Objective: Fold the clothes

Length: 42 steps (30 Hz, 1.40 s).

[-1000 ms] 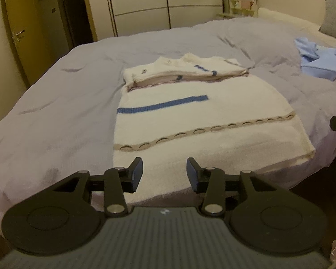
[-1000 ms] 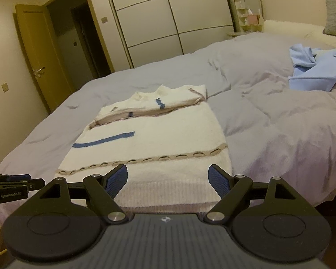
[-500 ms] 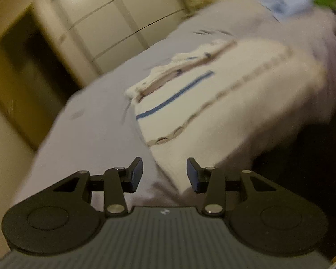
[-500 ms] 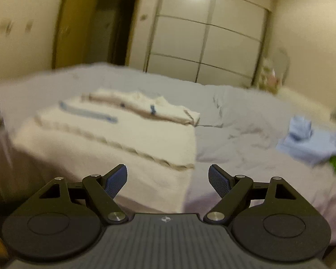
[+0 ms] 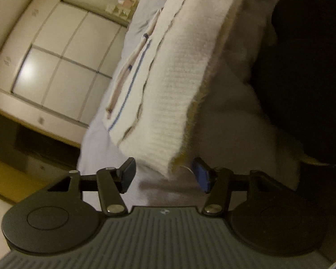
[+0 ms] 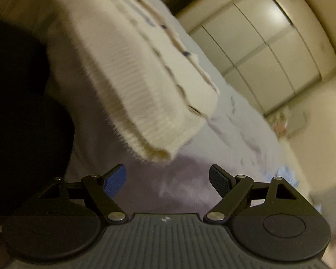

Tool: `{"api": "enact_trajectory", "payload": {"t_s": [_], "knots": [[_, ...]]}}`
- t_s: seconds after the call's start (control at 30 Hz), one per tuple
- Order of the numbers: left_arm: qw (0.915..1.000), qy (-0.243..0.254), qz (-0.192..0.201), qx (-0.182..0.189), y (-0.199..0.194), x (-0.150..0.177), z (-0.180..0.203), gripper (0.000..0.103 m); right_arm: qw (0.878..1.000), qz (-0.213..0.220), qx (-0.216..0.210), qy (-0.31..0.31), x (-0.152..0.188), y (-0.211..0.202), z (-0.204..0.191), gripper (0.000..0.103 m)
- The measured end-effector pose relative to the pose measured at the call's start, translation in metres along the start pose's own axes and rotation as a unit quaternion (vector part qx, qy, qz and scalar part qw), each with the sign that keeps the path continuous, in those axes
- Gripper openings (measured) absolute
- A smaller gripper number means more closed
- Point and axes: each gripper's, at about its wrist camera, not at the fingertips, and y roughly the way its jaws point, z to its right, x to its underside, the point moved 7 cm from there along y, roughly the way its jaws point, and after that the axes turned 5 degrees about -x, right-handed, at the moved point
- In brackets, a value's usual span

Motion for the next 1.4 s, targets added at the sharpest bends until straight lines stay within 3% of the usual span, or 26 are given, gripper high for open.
{"api": "enact_trajectory", "payload": {"t_s": [0.1,0.2,0.27,0.3,0.33,0.37,0.53,0.63,0.77,0.8,0.83,0.87,0.97,1.17,1.4], "knots": [[0.9981,0.046,0.031,-0.025,0.004,0.002,0.009,0.064,0.996,0.019,0.034,-0.078,0.005,0.015,-0.013,0.083],[0.9964,0.061,0.045,-0.037,0.006,0.003,0.012,0.064,0.987,0.043,0.072,-0.134,0.002,0.026,-0.021,0.081],[0.9967,0.047,0.048,-0.045,0.006,0.003,0.006,0.062,0.983,0.058,0.087,-0.148,-0.005,0.030,-0.020,0.068],[0.9972,0.032,0.048,-0.048,0.004,0.002,0.001,0.052,0.983,0.066,0.093,-0.146,-0.009,0.031,-0.018,0.055],[0.9974,0.017,0.048,-0.052,0.003,0.001,-0.004,0.044,0.984,0.074,0.096,-0.133,-0.012,0.030,-0.012,0.049],[0.9974,0.003,0.046,-0.056,0.004,0.001,-0.009,0.043,0.985,0.082,0.097,-0.113,-0.016,0.029,-0.005,0.046],[0.9961,-0.002,0.059,-0.065,0.009,-0.002,-0.015,0.043,0.990,0.102,0.089,-0.039,-0.027,0.030,0.017,0.046],[0.9937,0.039,0.080,-0.068,0.015,-0.003,-0.005,0.042,0.988,0.089,0.090,-0.088,-0.025,0.043,0.006,0.047],[0.9895,0.082,0.101,-0.064,0.025,0.002,0.001,0.042,0.976,0.079,0.103,-0.172,-0.020,0.053,-0.008,0.048],[0.9892,0.086,0.102,-0.060,0.028,0.003,0.000,0.038,0.977,0.079,0.096,-0.172,-0.022,0.056,-0.005,0.047],[0.9891,0.090,0.103,-0.054,0.032,0.002,-0.001,0.027,0.978,0.079,0.090,-0.172,-0.024,0.059,-0.002,0.047],[0.9889,0.095,0.103,-0.048,0.035,0.002,-0.002,0.021,0.978,0.079,0.083,-0.172,-0.025,0.062,0.000,0.044],[0.9893,0.096,0.105,-0.029,0.042,-0.003,-0.005,0.014,0.980,0.080,0.063,-0.171,-0.030,0.070,0.009,0.003],[0.9959,0.011,0.088,-0.013,0.029,-0.010,-0.038,0.013,0.988,0.091,0.049,-0.112,-0.047,0.053,0.047,0.003],[0.9926,-0.063,0.102,-0.021,-0.004,-0.032,-0.084,0.012,0.988,0.123,0.071,-0.065,-0.081,0.003,0.090,0.002]]}}
